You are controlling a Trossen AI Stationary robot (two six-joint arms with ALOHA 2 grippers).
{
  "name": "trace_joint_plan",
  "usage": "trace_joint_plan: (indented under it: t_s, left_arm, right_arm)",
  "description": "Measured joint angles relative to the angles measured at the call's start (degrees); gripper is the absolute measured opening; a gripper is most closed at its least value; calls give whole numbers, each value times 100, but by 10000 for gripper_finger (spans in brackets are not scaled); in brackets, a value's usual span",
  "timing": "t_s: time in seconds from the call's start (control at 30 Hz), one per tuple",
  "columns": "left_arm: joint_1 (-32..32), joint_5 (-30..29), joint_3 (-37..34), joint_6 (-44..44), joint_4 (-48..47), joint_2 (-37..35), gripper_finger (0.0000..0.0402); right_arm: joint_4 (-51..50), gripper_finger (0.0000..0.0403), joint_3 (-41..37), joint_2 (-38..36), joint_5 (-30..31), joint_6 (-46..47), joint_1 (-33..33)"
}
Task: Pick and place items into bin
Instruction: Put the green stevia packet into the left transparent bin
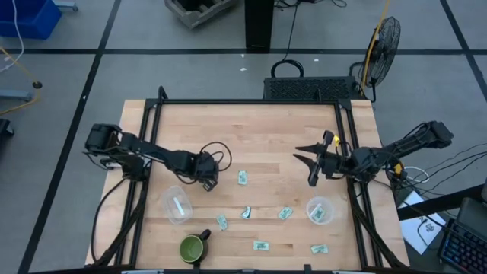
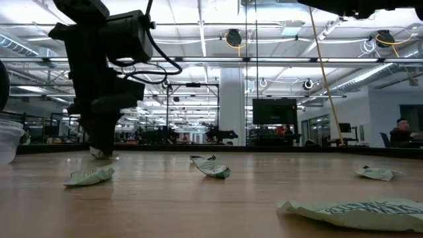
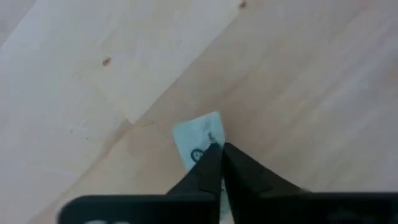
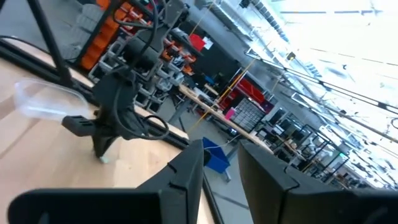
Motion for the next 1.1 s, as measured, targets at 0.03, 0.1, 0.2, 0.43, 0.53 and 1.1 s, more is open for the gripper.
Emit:
trace_joint_plan:
  t_s: [0.03,0.1,0.2,0.43,0.53,1.1]
  left_arm:
    - [0,60,0,6,7,-43,8]
    - [0,208,0,4,-18,-167,9]
    - [-20,450,0,47,-16,-456,14]
    - [-261,1185,1,30,-65,-1319,8]
    - [-461,1720,2,-45,-108,-1700,4]
    - [-2367,2015,2,-1378,-1728,-2355,4]
  right_arm:
    - [37,93,2,2,0,0,-26]
    - [60,93,2,0,-2,-1,-73]
    - [52,94,2,2,-13,0,-148]
    - [49,93,0,3,-496,73,-271]
    - [8,93,2,11,-712,216,-270]
    - [-217,93,-115,14,-745,666,-287]
